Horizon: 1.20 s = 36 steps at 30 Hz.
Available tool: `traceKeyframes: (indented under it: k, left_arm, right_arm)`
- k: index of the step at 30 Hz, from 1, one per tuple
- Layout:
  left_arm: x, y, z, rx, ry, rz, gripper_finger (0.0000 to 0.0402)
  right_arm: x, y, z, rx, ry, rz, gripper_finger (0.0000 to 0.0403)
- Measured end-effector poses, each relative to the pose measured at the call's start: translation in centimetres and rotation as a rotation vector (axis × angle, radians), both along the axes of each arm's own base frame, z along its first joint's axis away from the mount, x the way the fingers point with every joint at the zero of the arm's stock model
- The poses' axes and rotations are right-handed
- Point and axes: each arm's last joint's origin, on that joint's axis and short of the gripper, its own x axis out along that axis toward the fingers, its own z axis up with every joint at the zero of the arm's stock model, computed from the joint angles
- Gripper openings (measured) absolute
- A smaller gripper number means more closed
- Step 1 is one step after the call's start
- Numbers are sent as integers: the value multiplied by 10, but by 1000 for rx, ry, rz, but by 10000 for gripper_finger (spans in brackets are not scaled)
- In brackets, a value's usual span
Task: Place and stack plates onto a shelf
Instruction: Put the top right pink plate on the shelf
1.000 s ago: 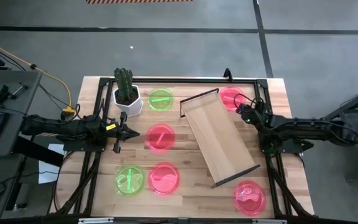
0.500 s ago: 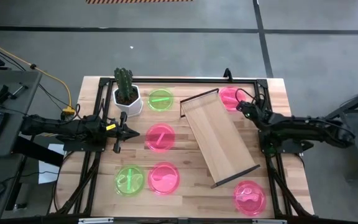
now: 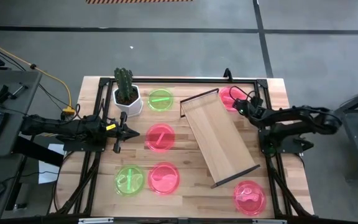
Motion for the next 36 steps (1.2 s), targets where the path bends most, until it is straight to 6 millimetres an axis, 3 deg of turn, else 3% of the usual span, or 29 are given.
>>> traceKeyframes:
  k: [9,12,17,24,36]
  left_arm:
    - [0,0,0,0,1,0,0]
    - [0,0,0,0,1,0,0]
    - [0,0,0,0,0,0,0]
    - [0,0,0,0,1,0,0]
    - [0,0,0,0,1,0,0]
  right_arm:
    - [11,-10,-9,-5,42,-36,154]
    - [12,-11,-10,-8,50,-53,114]
    - [13,-12,-13,-18,64,-59,13]
    - [16,-10,-9,-16,50,-10,3]
    - [9,-3,19,-132,-58,41,0]
